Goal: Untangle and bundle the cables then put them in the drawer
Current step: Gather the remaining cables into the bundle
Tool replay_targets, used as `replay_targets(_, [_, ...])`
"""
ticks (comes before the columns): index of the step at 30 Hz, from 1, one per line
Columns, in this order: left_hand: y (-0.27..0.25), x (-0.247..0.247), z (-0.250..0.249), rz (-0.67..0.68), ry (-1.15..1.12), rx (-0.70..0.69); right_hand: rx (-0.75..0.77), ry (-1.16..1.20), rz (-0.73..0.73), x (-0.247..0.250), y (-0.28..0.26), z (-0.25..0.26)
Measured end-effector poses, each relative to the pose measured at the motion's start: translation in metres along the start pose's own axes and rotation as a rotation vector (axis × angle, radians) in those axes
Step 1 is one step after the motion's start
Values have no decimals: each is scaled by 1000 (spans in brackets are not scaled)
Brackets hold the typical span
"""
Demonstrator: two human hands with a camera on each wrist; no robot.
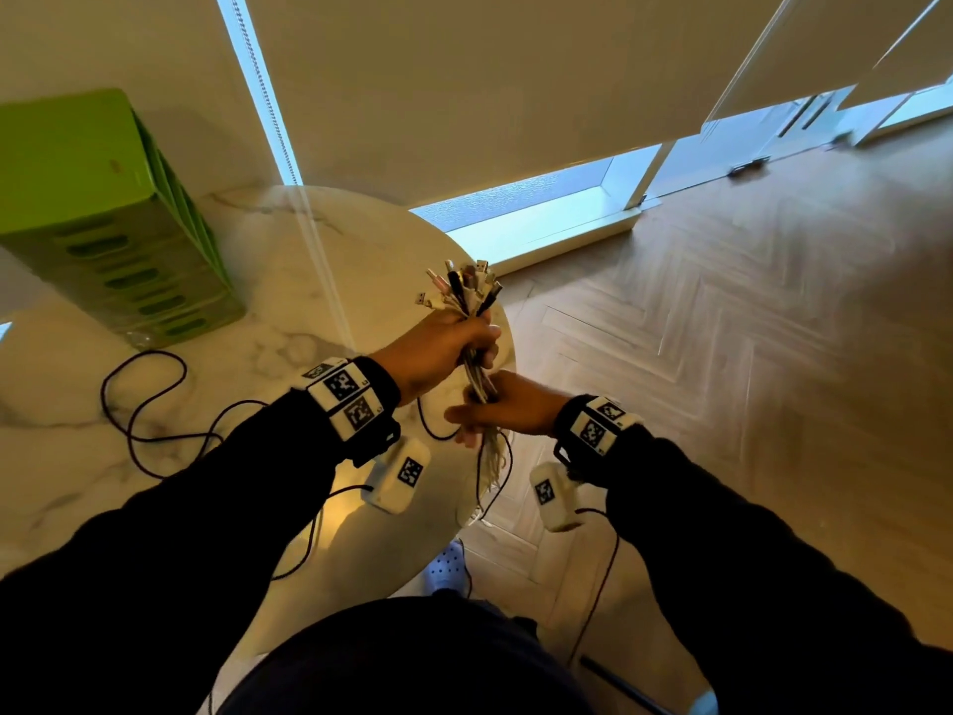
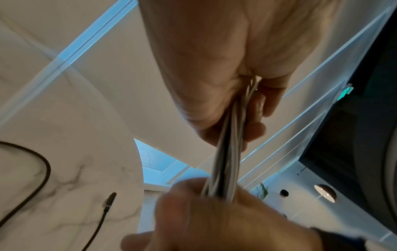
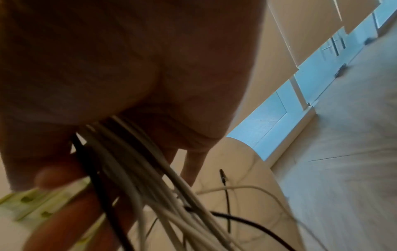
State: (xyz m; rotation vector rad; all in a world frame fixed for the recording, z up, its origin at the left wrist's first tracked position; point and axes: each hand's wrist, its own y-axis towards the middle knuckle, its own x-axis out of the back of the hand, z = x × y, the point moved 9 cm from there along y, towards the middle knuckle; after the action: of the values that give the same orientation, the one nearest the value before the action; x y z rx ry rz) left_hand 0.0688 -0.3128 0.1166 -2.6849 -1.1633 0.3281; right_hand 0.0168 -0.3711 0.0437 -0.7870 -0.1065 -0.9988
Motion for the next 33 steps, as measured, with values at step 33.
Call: replay_targets(33, [25,-9,9,-106,-72,3,-12,-14,-462,68,-29,40])
